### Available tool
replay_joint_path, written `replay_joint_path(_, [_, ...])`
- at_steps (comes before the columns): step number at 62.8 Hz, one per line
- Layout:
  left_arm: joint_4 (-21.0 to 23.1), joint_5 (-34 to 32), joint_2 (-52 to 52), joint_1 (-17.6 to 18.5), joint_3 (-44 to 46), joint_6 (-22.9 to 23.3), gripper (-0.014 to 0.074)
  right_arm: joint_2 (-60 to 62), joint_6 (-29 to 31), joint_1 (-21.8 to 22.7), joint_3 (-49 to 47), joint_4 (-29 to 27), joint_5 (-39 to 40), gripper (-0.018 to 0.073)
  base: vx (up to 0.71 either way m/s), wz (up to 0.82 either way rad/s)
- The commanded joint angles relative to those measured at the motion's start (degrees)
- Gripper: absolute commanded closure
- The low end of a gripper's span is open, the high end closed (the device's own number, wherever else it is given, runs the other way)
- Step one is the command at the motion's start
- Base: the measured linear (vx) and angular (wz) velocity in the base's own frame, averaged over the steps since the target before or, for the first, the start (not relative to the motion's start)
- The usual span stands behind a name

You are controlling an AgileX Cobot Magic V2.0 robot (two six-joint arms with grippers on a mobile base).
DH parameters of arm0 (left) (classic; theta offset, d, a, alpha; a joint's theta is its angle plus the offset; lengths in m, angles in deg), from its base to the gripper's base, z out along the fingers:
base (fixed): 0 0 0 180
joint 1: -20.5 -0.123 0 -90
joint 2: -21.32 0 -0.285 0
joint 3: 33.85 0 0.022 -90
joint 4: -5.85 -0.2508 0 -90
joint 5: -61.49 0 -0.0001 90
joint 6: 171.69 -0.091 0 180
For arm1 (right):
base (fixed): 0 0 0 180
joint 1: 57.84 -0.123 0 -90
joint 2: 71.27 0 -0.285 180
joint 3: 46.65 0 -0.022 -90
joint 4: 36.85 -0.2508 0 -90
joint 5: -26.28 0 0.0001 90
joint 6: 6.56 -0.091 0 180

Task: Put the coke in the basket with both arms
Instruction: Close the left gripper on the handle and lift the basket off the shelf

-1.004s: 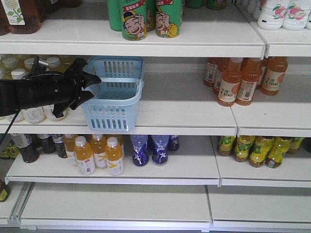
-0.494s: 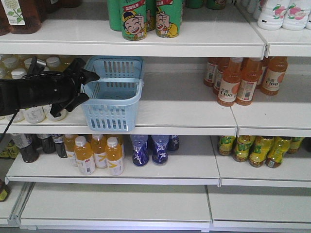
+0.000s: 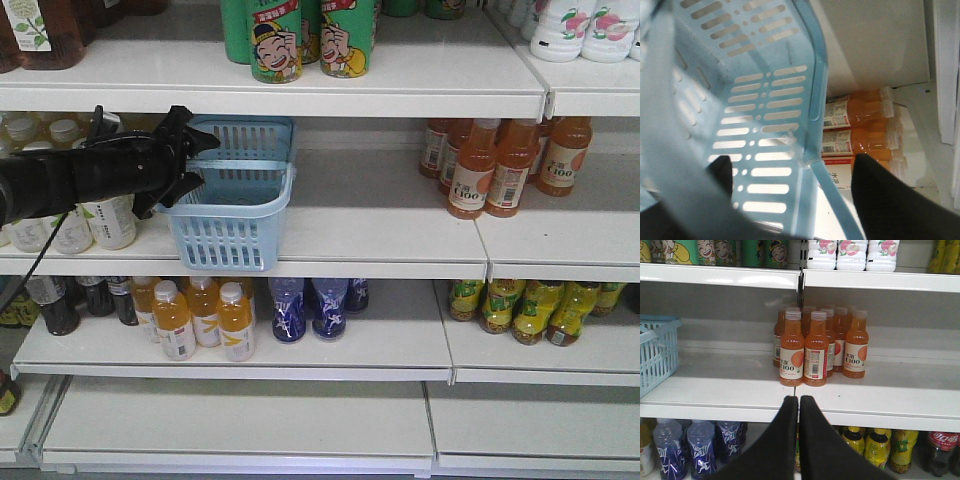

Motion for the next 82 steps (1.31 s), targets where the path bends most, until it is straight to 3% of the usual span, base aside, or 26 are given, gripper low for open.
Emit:
replay_joint_path(1, [4.3,4.1,2.6,0.1,3.4,0.4,0.0214,1.0,0.4,0.4,0.6,0.3,4.1,0.0565,0.00,0.00])
replay_joint_path(17, [-0.6,13.2,2.6,0.1,3.4,0.0,0.0605,1.0,0.4,0.4,0.6,0.3,4.1,0.0565,0.00,0.00])
replay_joint_path(29, [-8.6,24.0,2.6,0.3,3.4,0.8,0.0604,1.0,0.4,0.4,0.6,0.3,4.1,0.0565,0.00,0.00])
replay_joint_path(36, [-13.7,31.4,2.6,0.9,3.4,3.7,0.0604,1.0,0.4,0.4,0.6,0.3,4.1,0.0565,0.00,0.00])
replay_joint_path(47, [-21.0,41.2,4.0,3.8,3.3,4.7,0.0604,1.0,0.4,0.4,0.6,0.3,4.1,0.0565,0.00,0.00])
replay_joint_path(57, [-25.1,42.2,9.2,8.4,2.3,5.4,0.0604,1.0,0.4,0.4,0.6,0.3,4.1,0.0565,0.00,0.00])
replay_joint_path(82, [-25.9,39.1,26.8,19.4,-7.3,4.0,0.0603,1.0,0.4,0.4,0.6,0.3,4.1,0.0565,0.00,0.00])
